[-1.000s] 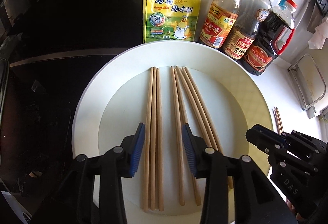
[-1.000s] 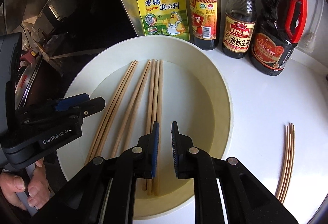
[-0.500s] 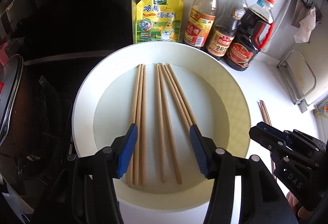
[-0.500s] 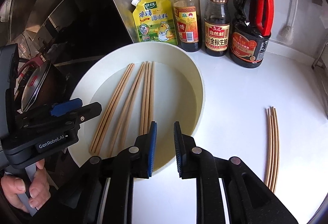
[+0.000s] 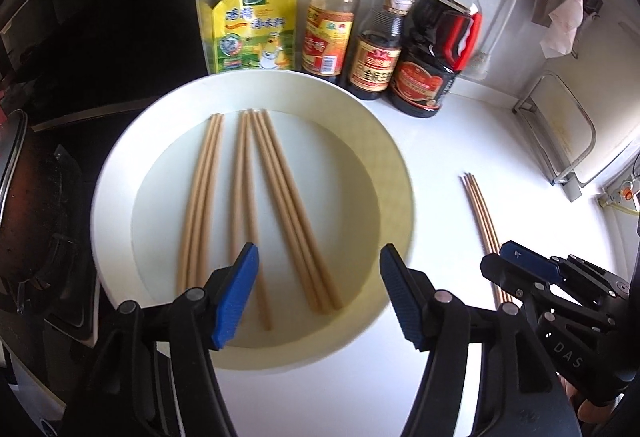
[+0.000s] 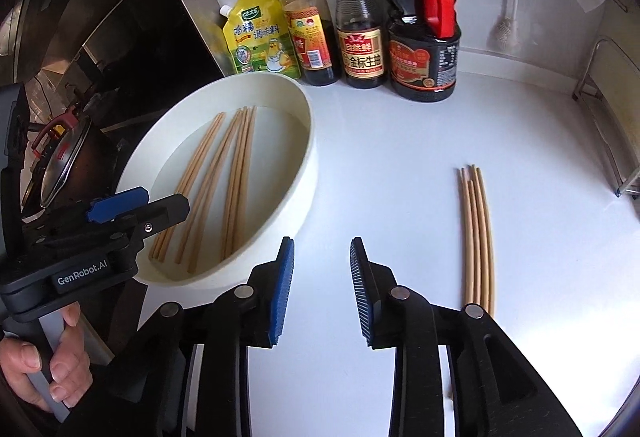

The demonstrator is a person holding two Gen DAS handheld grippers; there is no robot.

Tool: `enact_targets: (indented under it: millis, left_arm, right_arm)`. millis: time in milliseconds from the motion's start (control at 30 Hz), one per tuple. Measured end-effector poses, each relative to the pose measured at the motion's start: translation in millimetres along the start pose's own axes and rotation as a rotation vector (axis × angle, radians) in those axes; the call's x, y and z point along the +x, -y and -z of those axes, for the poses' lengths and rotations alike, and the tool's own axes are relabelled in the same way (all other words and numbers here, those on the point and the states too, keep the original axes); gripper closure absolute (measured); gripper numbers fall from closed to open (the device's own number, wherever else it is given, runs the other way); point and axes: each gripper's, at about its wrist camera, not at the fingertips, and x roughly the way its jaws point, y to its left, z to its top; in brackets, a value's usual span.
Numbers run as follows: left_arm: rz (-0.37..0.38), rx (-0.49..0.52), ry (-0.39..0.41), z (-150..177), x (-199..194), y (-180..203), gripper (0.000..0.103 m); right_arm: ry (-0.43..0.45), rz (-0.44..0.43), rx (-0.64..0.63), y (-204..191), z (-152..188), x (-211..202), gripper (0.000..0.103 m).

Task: Organize utensils
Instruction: 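Withdraw both open tools from the basin toward the chopstick pile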

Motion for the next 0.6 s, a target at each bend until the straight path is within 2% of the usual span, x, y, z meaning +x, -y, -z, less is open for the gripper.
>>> enact_targets:
  millis: [67,233,600]
  left_arm:
    - [0.005,0.006,-0.002,2,0,12,0.041]
    - [0.026,0.016,-0.003,6,2,42,0.041]
    - [0.052,0.060,-0.015,14,16,108,0.025]
  right_arm:
    - [0.002,0.012,0.011,13,4,-6,0.063]
    - [0.003,0.041,0.038,47,17,-20,0.062]
    - [-0.013,0.114,0.095,121,49,-34,0.055]
